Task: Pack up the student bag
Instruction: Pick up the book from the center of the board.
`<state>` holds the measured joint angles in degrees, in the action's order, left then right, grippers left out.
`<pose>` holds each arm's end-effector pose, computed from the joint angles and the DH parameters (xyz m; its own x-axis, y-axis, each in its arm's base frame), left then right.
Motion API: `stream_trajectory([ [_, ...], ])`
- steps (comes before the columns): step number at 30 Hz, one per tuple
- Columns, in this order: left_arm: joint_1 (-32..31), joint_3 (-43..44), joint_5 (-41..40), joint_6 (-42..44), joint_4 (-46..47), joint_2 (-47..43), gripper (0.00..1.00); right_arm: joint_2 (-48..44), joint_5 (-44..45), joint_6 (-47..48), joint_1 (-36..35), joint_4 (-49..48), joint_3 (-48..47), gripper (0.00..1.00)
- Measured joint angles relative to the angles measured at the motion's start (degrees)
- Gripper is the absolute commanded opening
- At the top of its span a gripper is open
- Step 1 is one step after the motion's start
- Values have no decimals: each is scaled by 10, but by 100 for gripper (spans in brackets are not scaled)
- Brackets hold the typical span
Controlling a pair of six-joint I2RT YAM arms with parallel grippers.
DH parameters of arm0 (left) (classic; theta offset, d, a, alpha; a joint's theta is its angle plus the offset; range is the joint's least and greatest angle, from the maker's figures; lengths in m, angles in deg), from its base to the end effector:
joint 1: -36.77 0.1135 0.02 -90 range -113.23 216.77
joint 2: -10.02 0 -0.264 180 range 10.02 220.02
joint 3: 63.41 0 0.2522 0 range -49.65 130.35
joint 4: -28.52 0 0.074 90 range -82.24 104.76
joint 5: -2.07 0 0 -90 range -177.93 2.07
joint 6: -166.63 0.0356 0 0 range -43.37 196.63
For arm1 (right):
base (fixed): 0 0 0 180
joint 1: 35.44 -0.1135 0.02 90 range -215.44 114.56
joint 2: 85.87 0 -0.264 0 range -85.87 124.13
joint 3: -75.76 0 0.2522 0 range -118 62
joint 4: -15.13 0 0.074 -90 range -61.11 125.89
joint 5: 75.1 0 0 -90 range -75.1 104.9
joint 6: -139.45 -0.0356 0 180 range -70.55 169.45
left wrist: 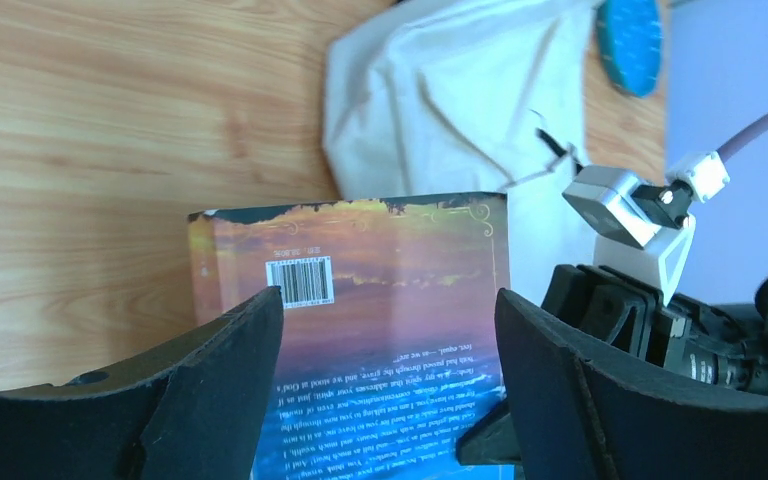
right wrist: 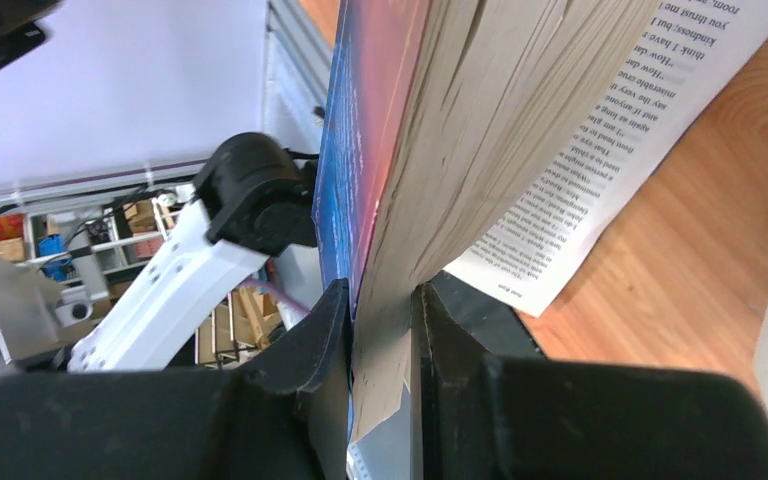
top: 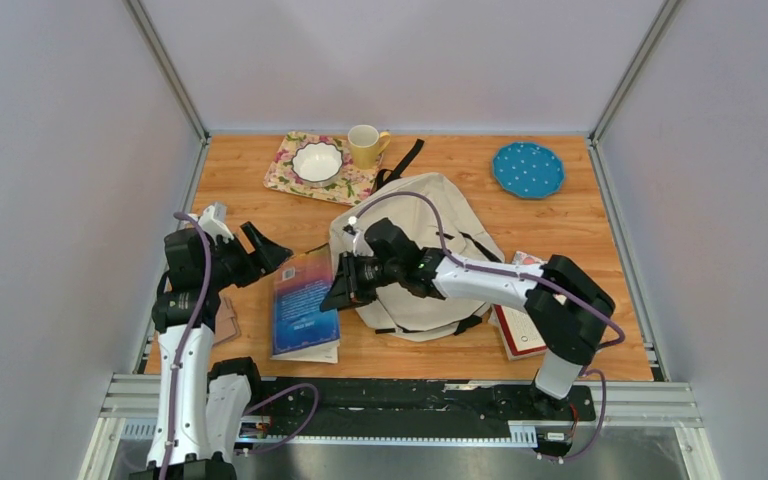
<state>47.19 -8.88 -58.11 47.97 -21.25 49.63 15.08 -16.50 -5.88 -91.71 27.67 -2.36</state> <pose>0.1472 0.0091 0.2868 -0.6104 -0.5353 -0.5838 -0.0550 0.7639 -0.6429 0.1999 0.3327 0.2144 -0.9607 -0.1746 -0.2158 -0.2736 0.4646 0.8422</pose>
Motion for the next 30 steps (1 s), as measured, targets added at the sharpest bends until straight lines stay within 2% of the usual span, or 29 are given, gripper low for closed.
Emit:
stream_trajectory([
  [4,0,0,64,-30,30,11,85,-56,-17,-9,16,-5,20,0],
  [13,-2,5,129,-64,76,9,85,-154,-17,-2,54,-20,79,0],
  [17,-2,-39,193,-99,148,14,85,-169,-19,8,54,-28,102,0],
  [20,-2,-78,229,-109,167,29,85,-175,-21,13,53,-38,116,0],
  [30,-2,-90,230,-78,138,25,85,-236,-22,17,53,-82,169,0],
])
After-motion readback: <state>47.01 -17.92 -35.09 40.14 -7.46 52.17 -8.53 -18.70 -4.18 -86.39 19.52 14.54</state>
